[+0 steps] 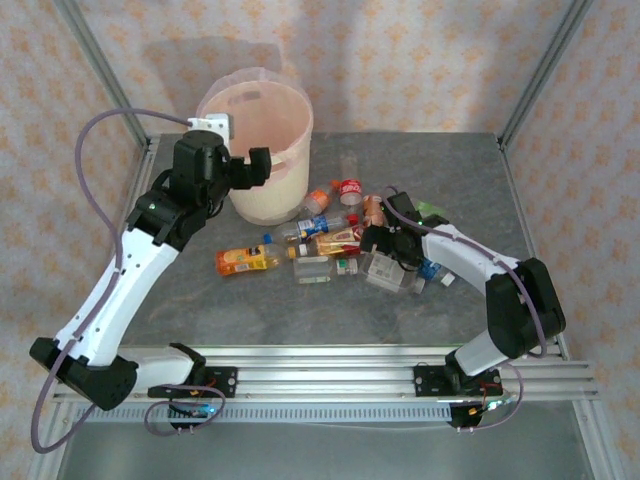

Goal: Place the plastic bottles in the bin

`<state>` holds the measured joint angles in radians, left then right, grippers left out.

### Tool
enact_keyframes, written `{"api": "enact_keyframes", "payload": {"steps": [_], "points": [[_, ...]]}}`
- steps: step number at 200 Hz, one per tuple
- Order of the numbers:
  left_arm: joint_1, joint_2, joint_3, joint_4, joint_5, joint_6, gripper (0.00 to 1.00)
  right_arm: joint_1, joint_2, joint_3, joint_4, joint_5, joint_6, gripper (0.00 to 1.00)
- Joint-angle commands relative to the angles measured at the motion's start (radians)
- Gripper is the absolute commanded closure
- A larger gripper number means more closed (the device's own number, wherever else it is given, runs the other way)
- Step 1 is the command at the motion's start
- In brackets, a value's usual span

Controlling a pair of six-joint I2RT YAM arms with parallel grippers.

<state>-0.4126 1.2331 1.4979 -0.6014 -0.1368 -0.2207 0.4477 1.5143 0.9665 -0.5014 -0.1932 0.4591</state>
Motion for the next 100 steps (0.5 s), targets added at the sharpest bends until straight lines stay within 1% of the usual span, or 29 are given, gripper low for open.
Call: {"api": "enact_keyframes", "payload": {"steps": [1, 24, 67, 100], "points": [[-0.008, -0.048, -0.017, 0.0, -0.033, -0.022, 0.0, -0.004, -0.041, -0.037, 0.011, -0.025, 0.049, 0.01], [-0.014, -0.057, -0.033, -0.008, -0.03, -0.028, 0.0, 0.002, -0.073, -0.072, 0.026, -0.052, 0.083, 0.01], [-0.033, -0.052, -0.062, -0.016, -0.019, -0.026, 0.0, 0.019, -0.134, -0.123, 0.008, -0.052, 0.12, 0.01], [-0.057, -0.053, -0.085, -0.009, -0.01, -0.02, 0.0, 0.033, -0.161, -0.166, 0.012, -0.08, 0.143, 0.01]]}}
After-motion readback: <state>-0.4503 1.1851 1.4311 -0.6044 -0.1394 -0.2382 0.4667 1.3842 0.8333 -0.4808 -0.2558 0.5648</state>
